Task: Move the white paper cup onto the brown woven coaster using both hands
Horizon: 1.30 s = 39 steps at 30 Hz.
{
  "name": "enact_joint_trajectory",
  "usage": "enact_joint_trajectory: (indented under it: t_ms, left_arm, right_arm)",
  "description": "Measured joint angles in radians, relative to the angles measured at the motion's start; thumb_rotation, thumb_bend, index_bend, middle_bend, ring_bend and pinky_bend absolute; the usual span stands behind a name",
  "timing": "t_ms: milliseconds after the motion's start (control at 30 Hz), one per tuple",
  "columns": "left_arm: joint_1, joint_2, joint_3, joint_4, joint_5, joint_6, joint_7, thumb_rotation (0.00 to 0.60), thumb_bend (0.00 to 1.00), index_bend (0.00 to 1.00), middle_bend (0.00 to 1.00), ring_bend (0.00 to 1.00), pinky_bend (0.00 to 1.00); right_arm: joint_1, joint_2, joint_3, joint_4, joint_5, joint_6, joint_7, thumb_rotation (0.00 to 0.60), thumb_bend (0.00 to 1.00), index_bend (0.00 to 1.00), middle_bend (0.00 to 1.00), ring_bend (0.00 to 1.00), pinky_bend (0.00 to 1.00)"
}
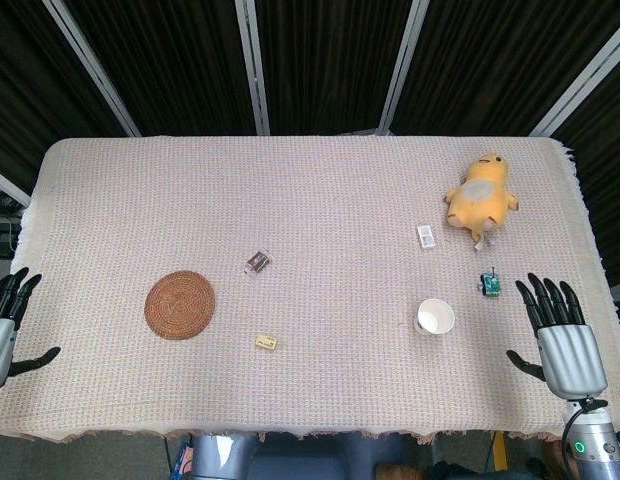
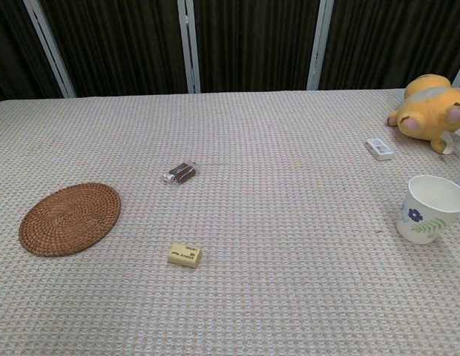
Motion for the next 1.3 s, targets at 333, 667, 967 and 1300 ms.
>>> enact_joint_trajectory:
  t_ms: [333, 667, 967, 1300]
  left_arm:
    - [0.01, 0.013, 0.0, -0.011, 0.005, 0.017, -0.014, 0.6, 0.0, 0.0, 0.0, 0.0, 0.0]
    - [0.001, 0.006, -0.015, -0.011, -0.028, 0.002, 0.01, 0.6, 0.0, 0.0, 0.0, 0.0, 0.0]
    - [-0.002, 0.001, -0.025, -0.002, -0.055, -0.011, 0.015, 0.6, 0.0, 0.0, 0.0, 0.0, 0.0]
    - [-0.002, 0.005, -0.025, -0.003, -0.053, -0.011, 0.006, 0.6, 0.0, 0.0, 0.0, 0.0, 0.0]
  right_arm:
    - [0.004, 0.012, -0.013, -0.005, 0.003, -0.034, 0.05, 0.6, 0.0, 0.0, 0.0, 0.0, 0.0]
    - [0.136, 0.029, -0.043, -0.051, 0.001, -0.323, 0.107, 0.6, 0.0, 0.0, 0.02, 0.0, 0.04]
    - [0.265, -0.017, -0.016, -0.059, 0.106, -0.514, -0.023, 0.6, 0.0, 0.0, 0.05, 0.02, 0.06]
    - [0.327, -0.086, 0.031, -0.036, 0.246, -0.566, -0.149, 0.6, 0.11, 0.12, 0.22, 0.21, 0.17]
